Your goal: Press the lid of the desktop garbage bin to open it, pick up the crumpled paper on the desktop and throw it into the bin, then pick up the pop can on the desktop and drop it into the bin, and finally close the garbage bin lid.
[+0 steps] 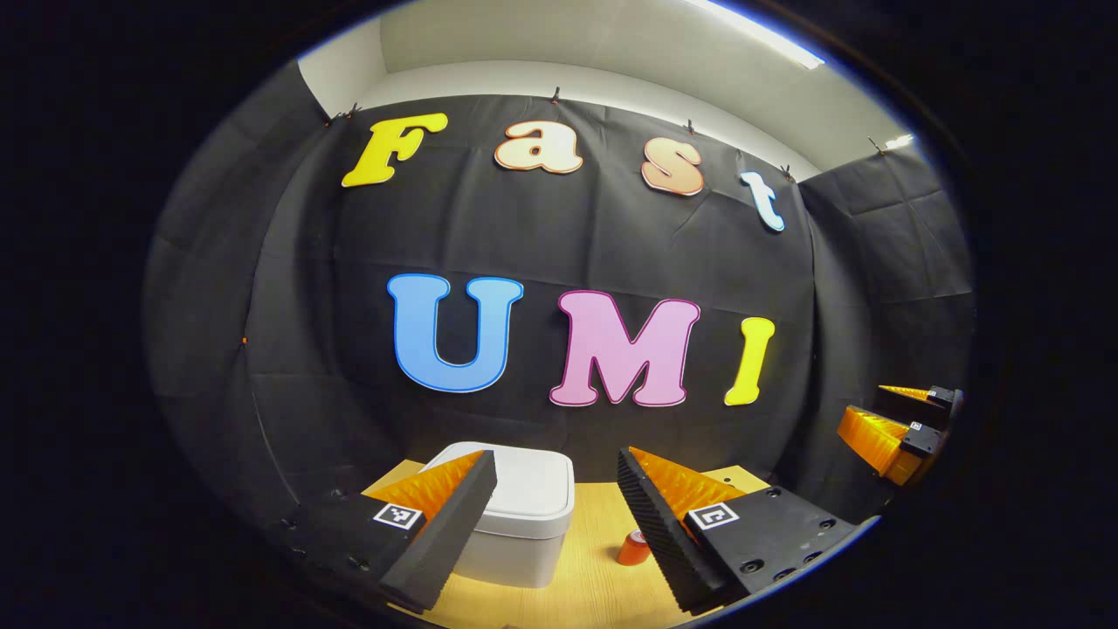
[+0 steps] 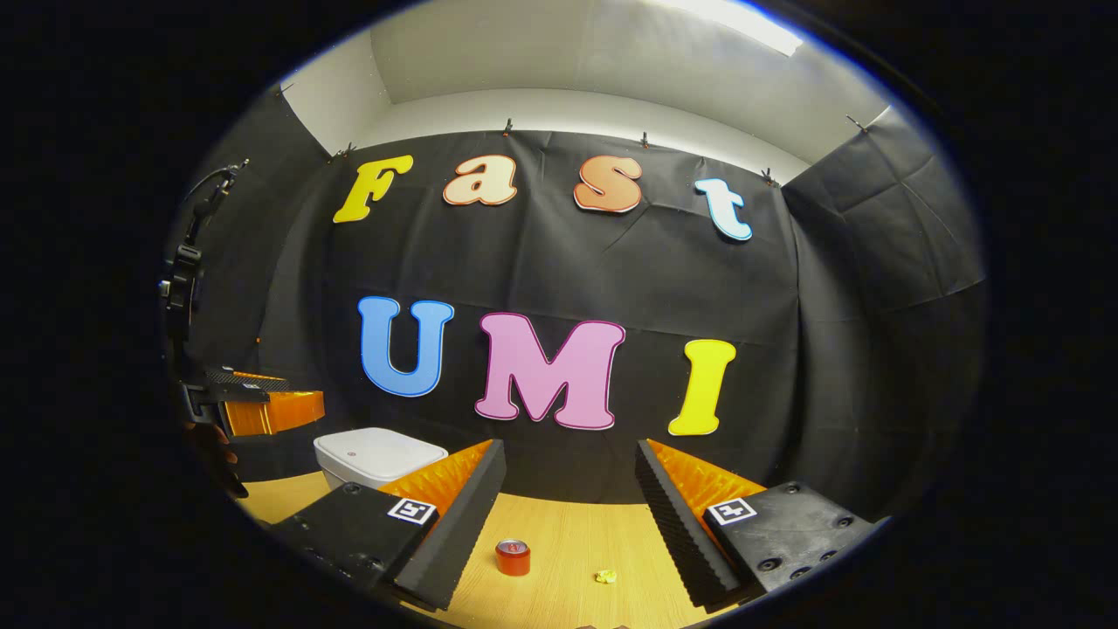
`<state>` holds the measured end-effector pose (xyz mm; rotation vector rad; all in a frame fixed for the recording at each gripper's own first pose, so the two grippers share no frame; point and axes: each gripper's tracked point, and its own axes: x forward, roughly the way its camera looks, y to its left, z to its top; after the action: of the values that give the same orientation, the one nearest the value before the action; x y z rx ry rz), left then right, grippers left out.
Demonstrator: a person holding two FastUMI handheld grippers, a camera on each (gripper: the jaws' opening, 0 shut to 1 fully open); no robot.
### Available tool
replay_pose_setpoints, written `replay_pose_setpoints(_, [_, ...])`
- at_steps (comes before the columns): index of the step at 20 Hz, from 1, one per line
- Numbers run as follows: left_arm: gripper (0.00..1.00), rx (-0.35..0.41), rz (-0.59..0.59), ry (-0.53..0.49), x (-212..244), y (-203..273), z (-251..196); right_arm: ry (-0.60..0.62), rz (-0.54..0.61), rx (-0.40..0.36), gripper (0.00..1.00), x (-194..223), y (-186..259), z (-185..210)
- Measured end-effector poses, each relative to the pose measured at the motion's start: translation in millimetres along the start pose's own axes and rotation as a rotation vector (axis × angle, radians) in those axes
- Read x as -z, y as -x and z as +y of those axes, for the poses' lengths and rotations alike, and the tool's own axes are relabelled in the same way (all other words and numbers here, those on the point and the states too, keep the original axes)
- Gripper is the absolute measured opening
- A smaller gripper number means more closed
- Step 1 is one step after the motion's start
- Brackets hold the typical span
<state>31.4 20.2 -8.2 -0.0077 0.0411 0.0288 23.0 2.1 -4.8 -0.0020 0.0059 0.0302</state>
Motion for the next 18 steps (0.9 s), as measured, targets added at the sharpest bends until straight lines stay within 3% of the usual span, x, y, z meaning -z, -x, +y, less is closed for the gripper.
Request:
replay_pose_setpoints(11, [0.95, -0.042, 0.008, -0.023, 1, -31, 22, -0.002, 0.015, -0.025, 0.96, 9, -9, 2])
replay_pose_setpoints(13, [0.89, -0.060, 0.035, -0.017, 7, -44, 33, 0.004, 0.023, -0.037, 0.96, 15, -13, 4])
replay_pose_setpoints(14, [0.80, -0.052, 0.049, -0.009, 8, -50, 34, 0.009, 0.029, -0.042, 0.96, 18, -14, 4])
replay_pose_setpoints(17, [0.65, -0.087, 0.088, -0.013, 15, -71, 54, 0.001, 0.056, -0.052, 0.96, 29, -20, 5])
replay_pose_setpoints(18, [0.51, -0.097, 0.103, -0.017, 19, -77, 58, -0.008, 0.065, -0.055, 0.96, 34, -21, 6])
